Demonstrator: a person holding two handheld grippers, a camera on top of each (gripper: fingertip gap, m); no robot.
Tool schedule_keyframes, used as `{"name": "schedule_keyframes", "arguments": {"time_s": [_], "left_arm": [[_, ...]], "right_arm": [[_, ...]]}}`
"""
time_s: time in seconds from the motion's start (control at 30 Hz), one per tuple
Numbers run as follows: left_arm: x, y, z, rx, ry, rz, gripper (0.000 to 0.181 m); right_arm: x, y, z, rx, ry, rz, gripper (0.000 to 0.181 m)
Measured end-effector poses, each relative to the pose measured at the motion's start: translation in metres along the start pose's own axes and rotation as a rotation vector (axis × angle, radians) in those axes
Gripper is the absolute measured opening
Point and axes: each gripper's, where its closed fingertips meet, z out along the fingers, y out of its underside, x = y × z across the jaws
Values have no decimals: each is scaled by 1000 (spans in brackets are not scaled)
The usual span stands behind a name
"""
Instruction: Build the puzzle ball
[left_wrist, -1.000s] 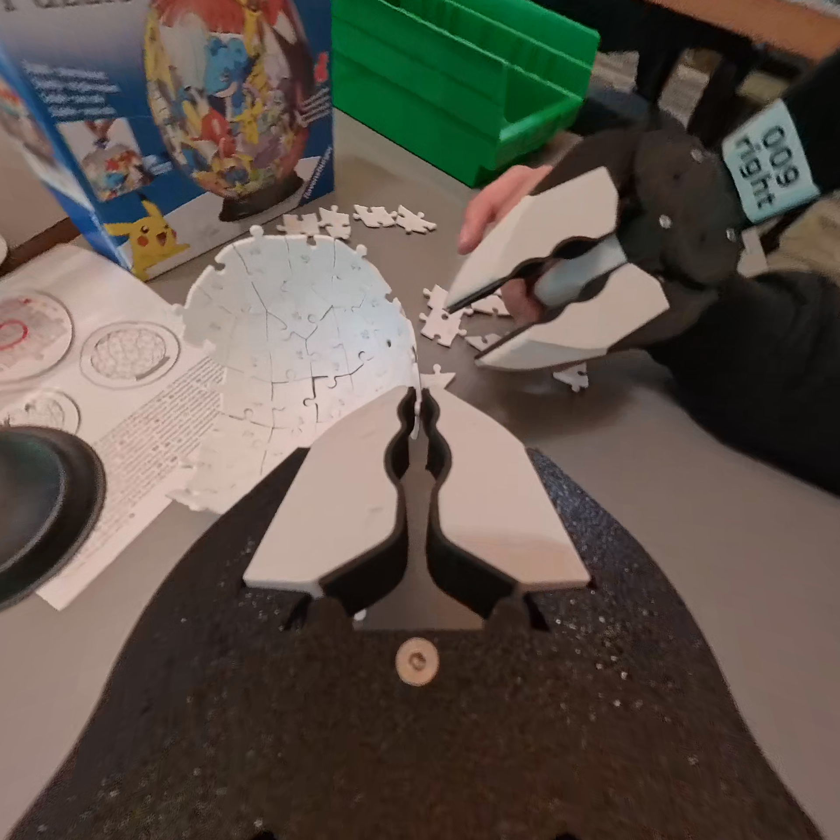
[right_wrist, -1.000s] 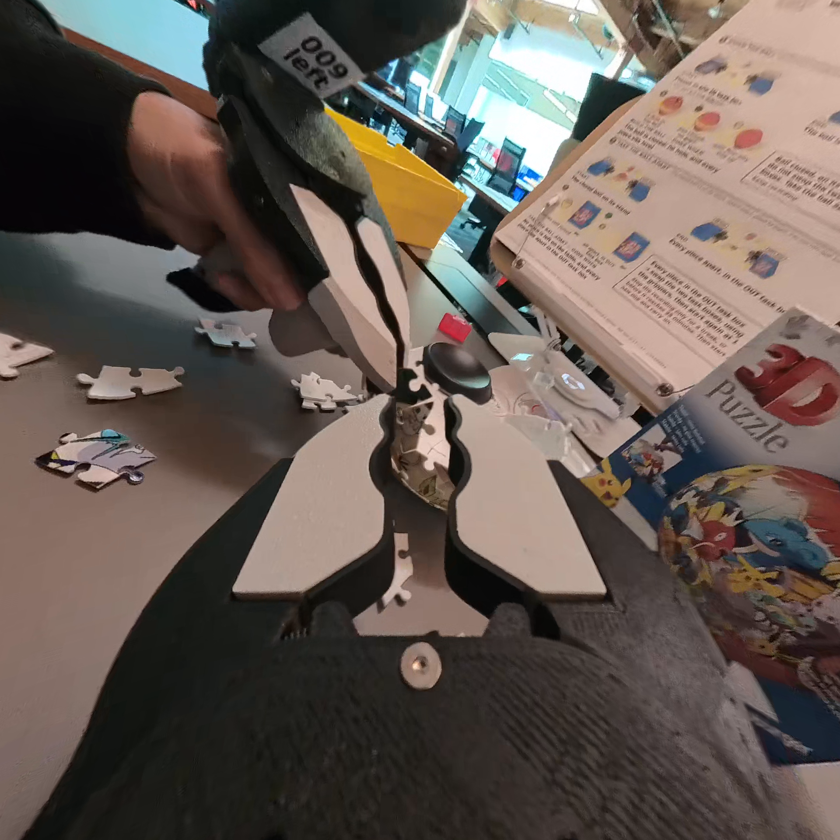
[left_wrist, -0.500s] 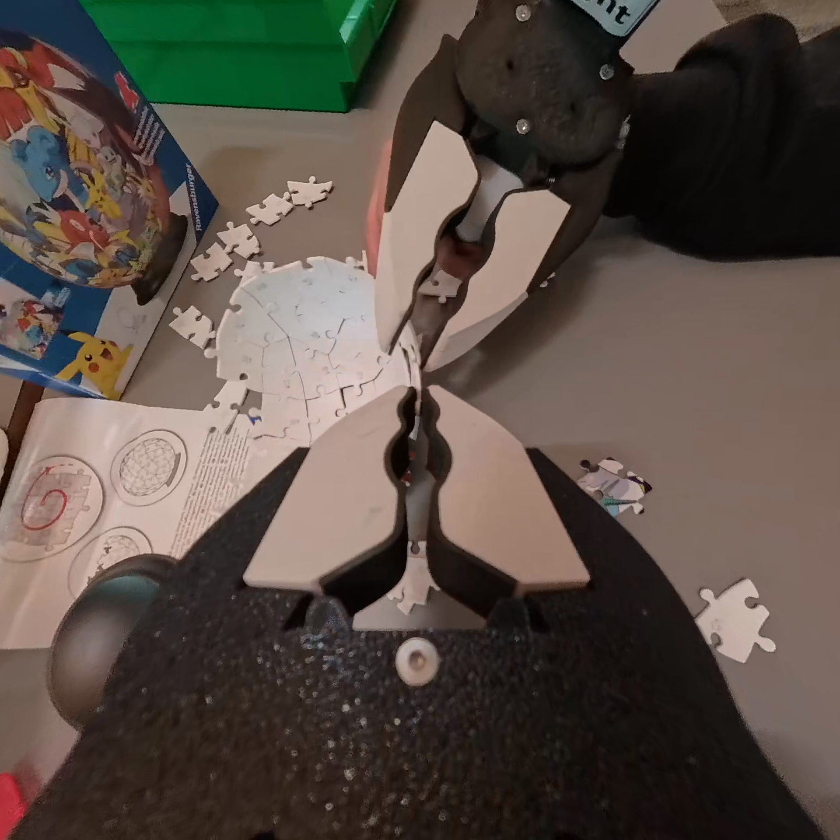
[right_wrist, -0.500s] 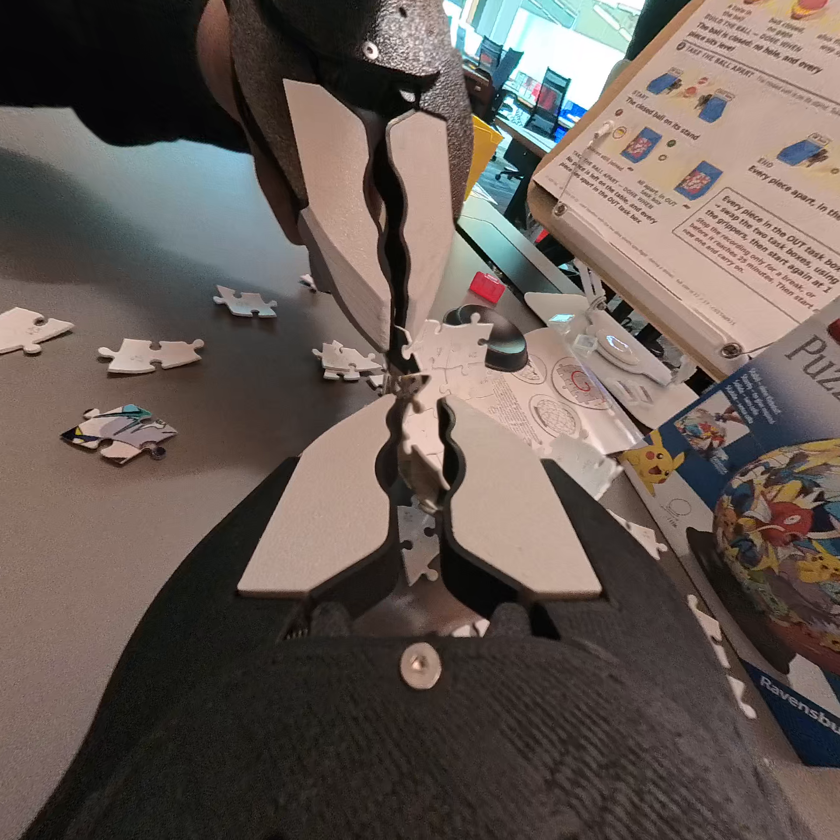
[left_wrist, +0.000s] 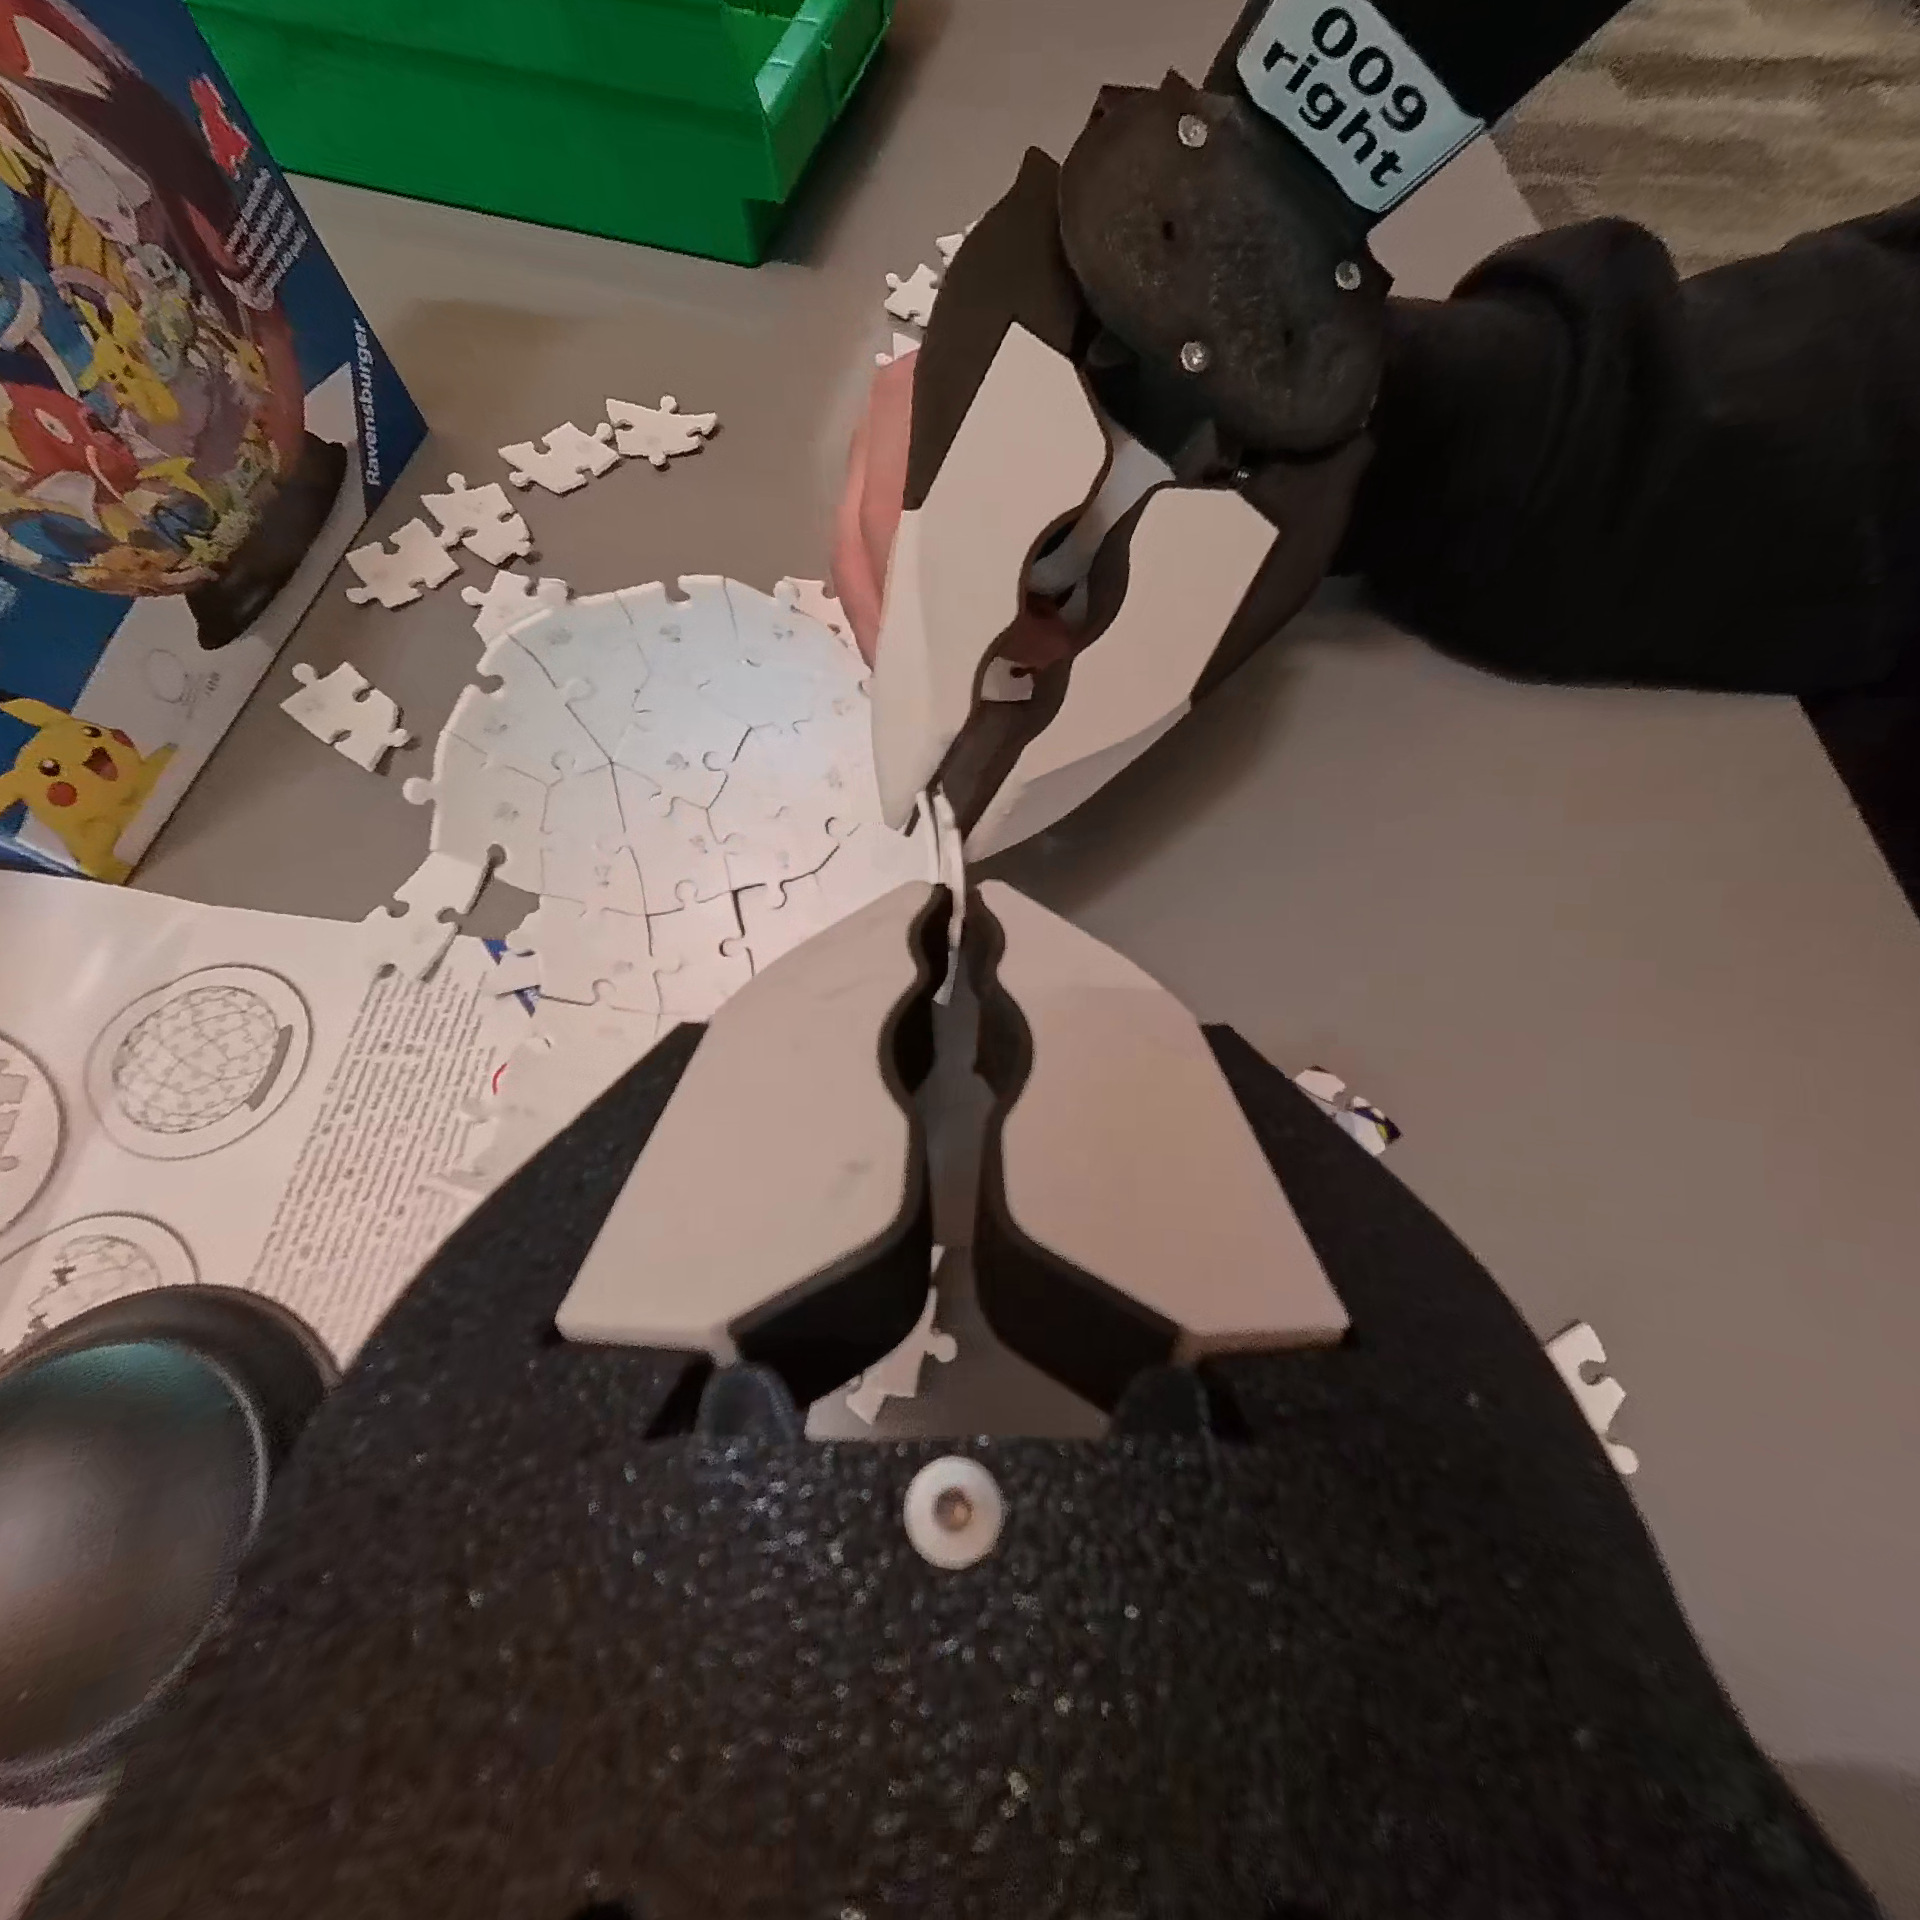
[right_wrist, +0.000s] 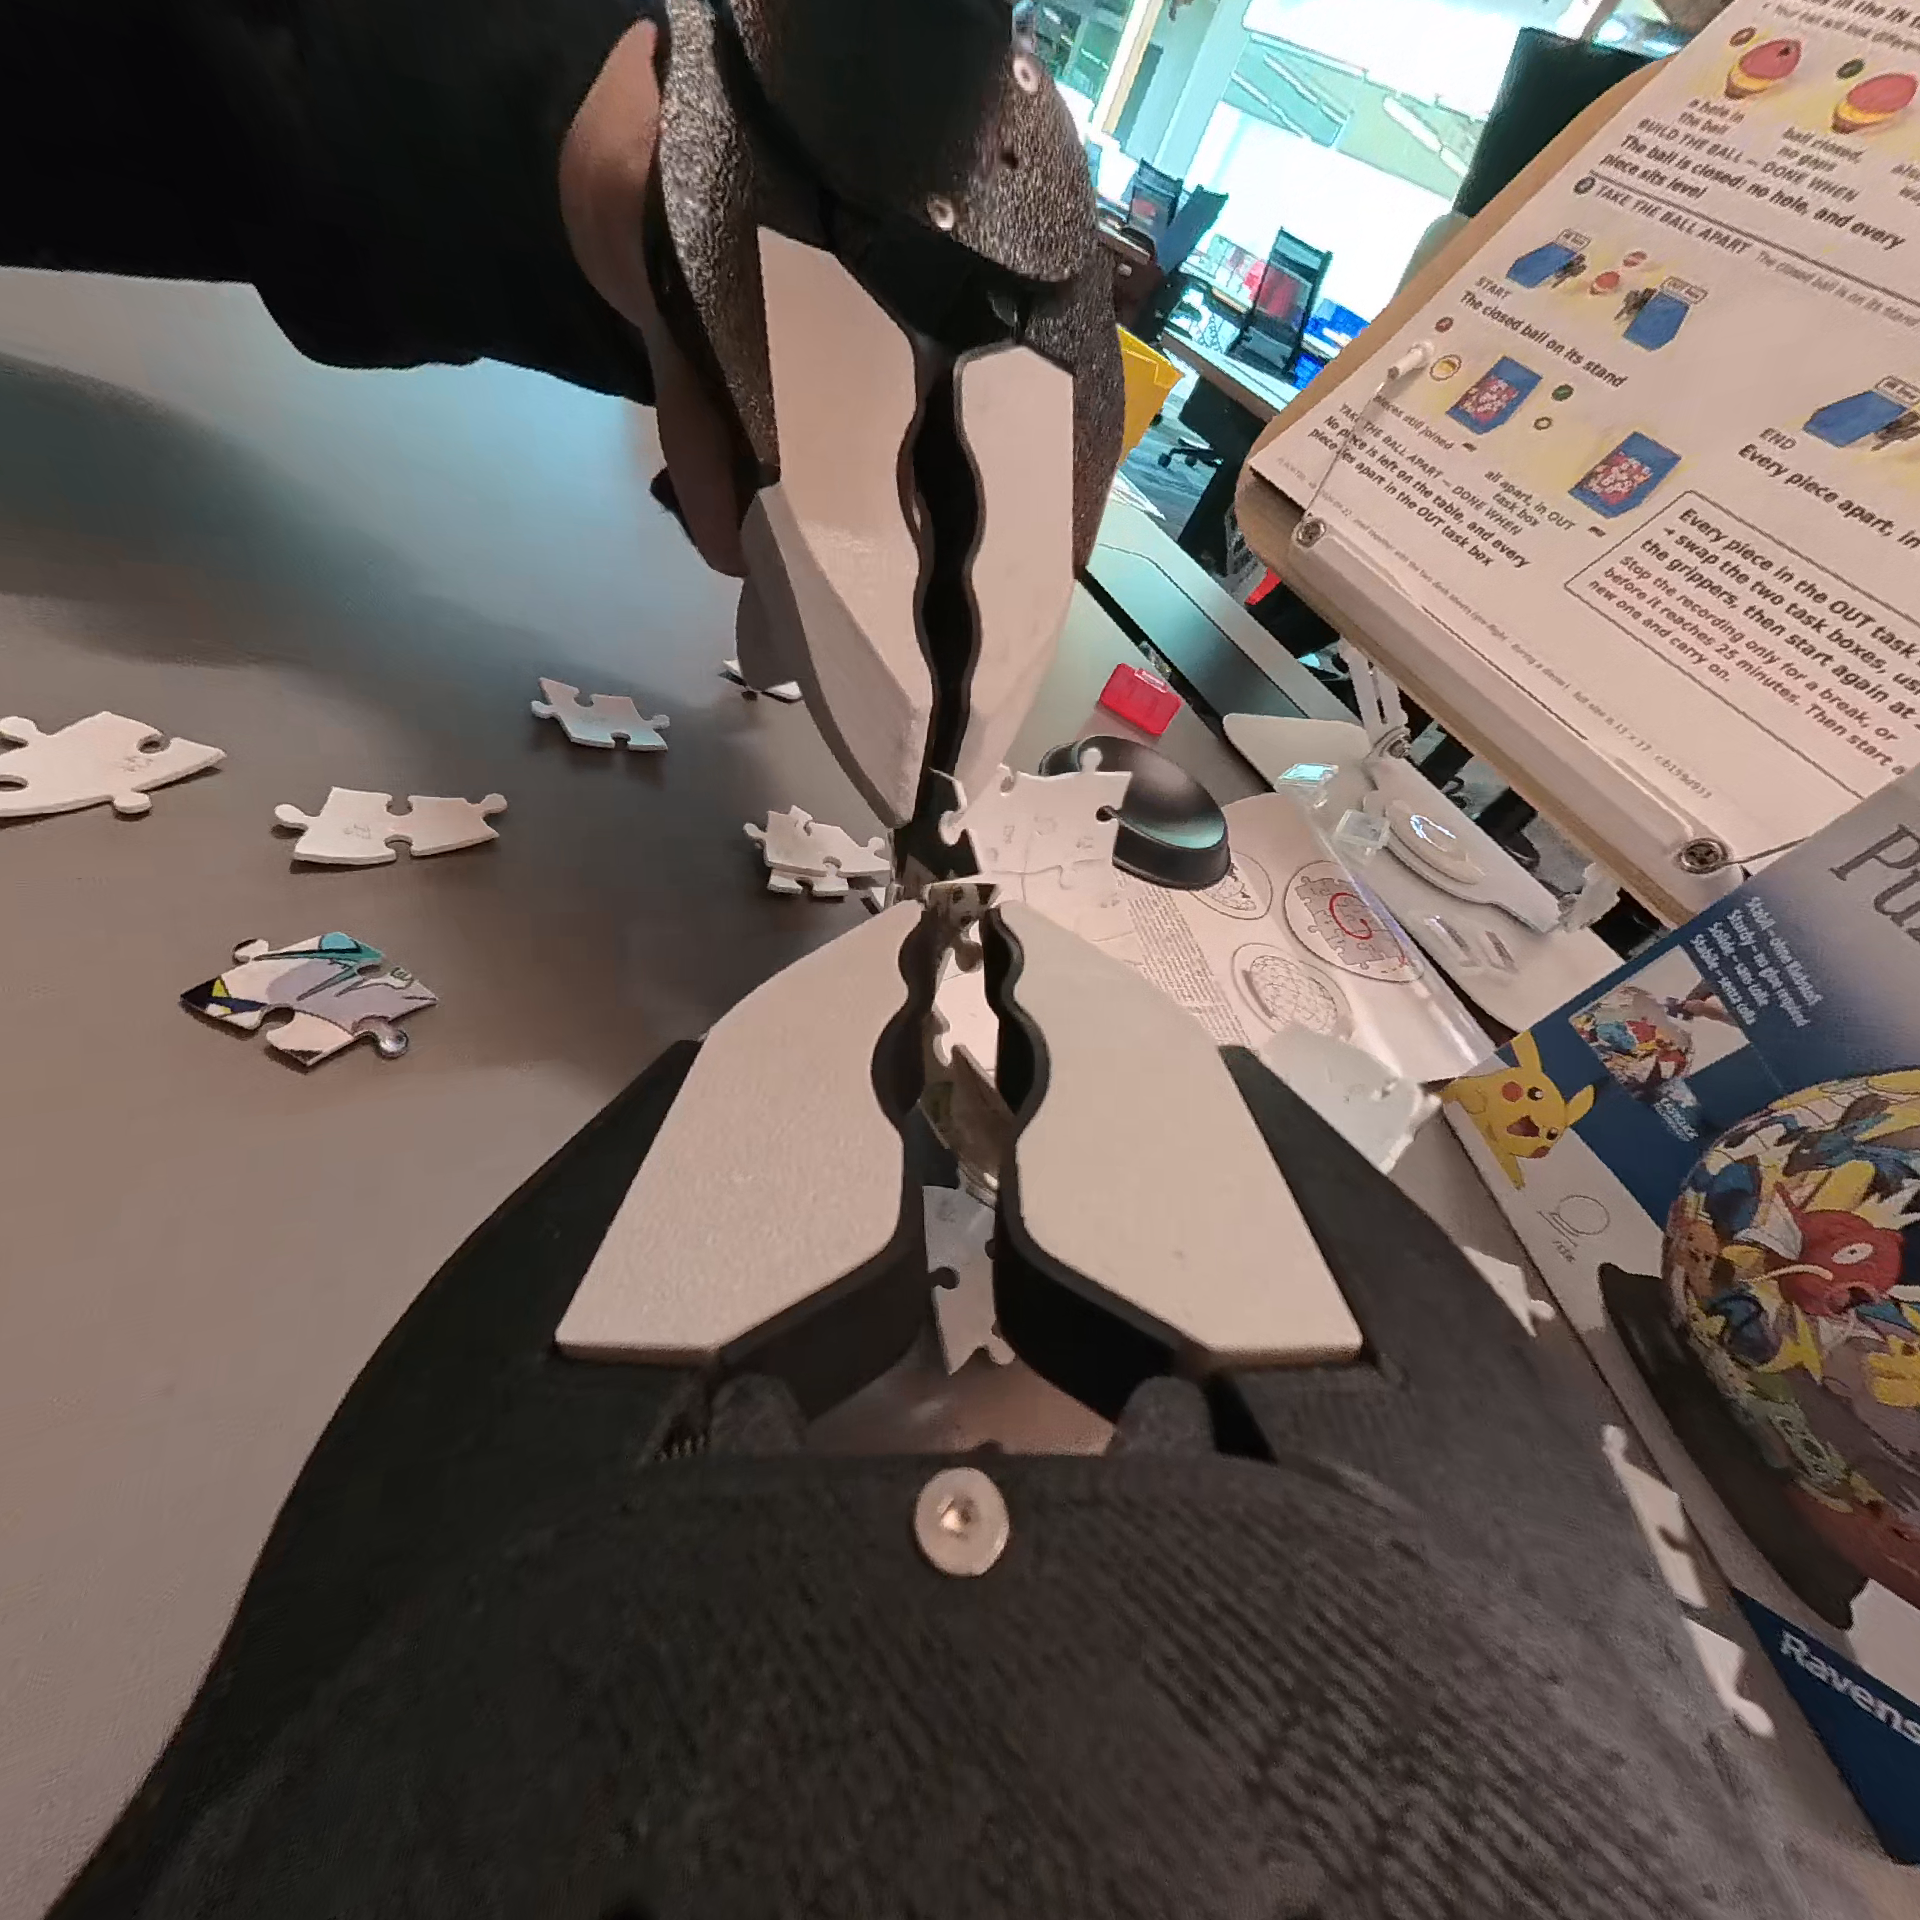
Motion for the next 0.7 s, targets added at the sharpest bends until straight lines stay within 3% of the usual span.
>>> {"name": "schedule_keyframes", "arguments": {"time_s": [0.03,0.3,0.7], "left_arm": [[0,0,0,3,15,-16,1],[-6,1,0,-21,99,-61,4],[-18,10,-7,-177,-99,177,20]], "right_arm": [[-1,0,0,5,-11,12,8],[-1,2,-1,-5,-25,17,6],[5,5,-3,-15,-7,35,5]]}}
